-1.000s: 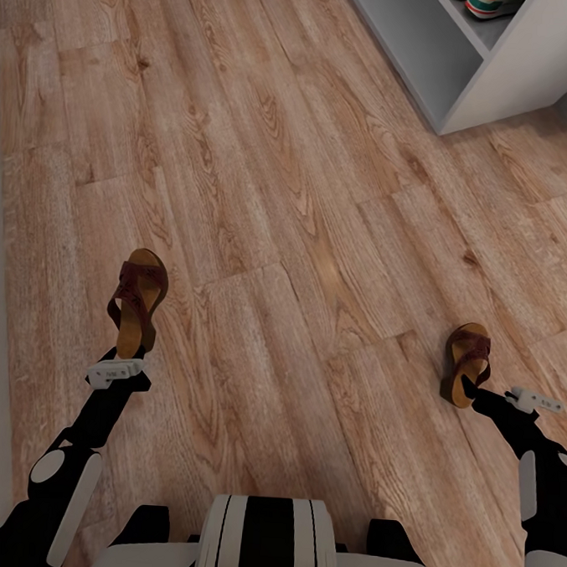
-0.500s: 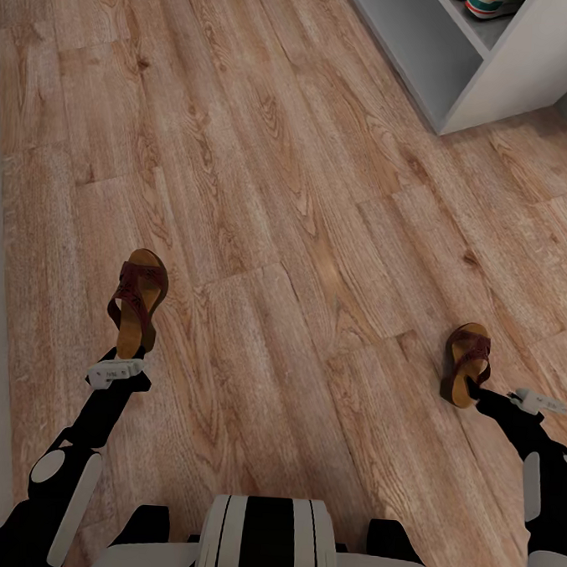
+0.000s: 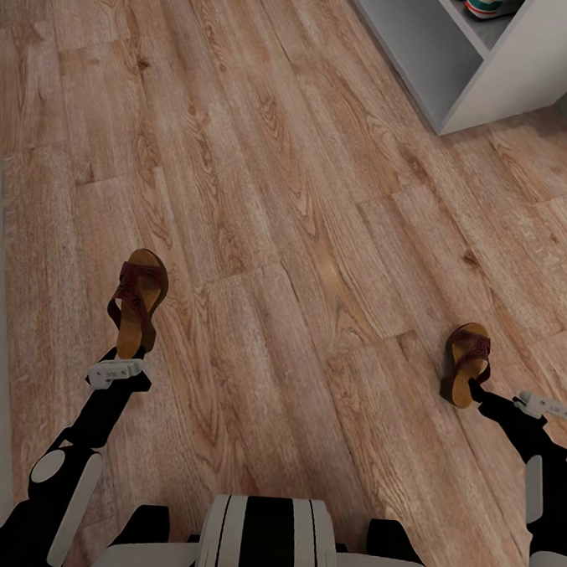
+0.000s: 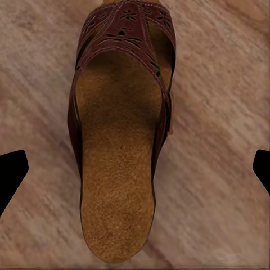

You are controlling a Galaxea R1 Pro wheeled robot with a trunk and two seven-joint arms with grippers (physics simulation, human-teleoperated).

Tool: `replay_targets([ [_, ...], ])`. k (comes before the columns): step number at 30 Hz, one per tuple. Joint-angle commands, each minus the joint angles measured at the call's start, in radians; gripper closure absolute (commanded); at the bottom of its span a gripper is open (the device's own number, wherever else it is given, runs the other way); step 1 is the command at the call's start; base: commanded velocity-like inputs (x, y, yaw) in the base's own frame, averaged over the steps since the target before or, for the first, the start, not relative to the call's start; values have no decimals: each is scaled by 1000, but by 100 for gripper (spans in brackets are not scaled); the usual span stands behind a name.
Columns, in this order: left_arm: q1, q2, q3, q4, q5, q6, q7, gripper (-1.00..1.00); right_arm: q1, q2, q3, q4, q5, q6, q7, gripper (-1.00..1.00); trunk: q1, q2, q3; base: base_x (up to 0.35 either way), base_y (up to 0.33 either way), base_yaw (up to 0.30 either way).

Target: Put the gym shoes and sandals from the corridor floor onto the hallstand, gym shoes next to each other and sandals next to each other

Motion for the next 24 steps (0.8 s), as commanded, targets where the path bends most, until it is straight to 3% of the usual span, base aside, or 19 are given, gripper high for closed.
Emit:
replay_targets([
  [1, 0, 0, 0, 0, -3, 0, -1, 100, 0, 0, 0, 4, 0, 0, 0, -100, 0, 0, 0, 0, 0, 0],
  [24, 0, -5, 0, 0, -2, 0, -2, 100, -19, 0, 6, 29, 0, -1, 1, -100, 0, 0, 0, 0, 0, 0],
])
